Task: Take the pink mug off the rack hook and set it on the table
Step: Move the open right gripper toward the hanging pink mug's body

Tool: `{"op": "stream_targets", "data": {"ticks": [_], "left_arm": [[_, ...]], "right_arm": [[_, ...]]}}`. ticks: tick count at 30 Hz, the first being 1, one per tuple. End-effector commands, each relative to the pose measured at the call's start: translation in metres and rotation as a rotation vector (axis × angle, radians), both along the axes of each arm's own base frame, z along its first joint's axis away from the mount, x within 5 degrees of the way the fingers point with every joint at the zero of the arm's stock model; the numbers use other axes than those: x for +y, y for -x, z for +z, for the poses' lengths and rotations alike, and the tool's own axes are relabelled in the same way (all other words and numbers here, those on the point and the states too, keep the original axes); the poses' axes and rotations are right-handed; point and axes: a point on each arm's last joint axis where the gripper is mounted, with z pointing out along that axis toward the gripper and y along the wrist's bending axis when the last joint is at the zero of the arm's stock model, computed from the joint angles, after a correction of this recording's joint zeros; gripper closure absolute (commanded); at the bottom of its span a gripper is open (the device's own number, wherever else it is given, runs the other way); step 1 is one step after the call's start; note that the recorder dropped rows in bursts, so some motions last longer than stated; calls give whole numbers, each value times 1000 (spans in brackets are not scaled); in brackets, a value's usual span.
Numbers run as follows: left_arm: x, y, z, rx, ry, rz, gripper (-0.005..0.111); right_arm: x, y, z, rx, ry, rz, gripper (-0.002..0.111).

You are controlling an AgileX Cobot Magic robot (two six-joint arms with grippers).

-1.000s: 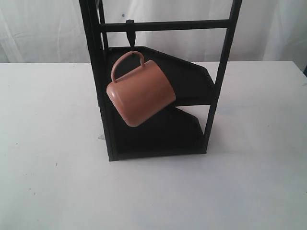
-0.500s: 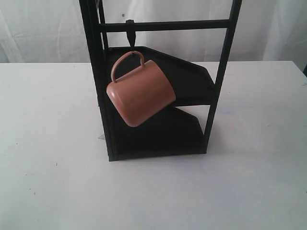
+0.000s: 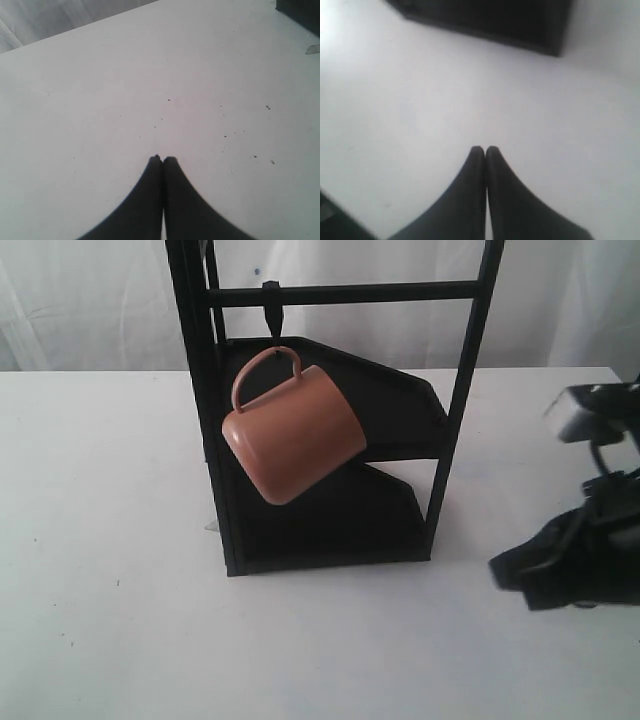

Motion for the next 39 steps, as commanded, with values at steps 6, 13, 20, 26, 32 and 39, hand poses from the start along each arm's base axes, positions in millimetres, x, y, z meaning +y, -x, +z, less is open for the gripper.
{"op": "stream_targets", "data": {"ticks": [6,13,20,26,32,39], "left_arm": [[-1,0,0,-5,12,-5,107],[-1,0,0,-5,12,-5,107],[-1,0,0,-5,12,-5,107],[-1,0,0,-5,12,-5,107],[-1,0,0,-5,12,-5,107],[-1,0,0,-5,12,-5,107]], "right_arm": [[53,21,9,49,-355,528,108],[60,28,10,56,-362,585,108],[60,18,9,-16,-326,499,108],[64,16,39,-70,-371,587,108],[66,6,87,-243,-317,655,108],[65,1,76,-258,-287,620,108]]}}
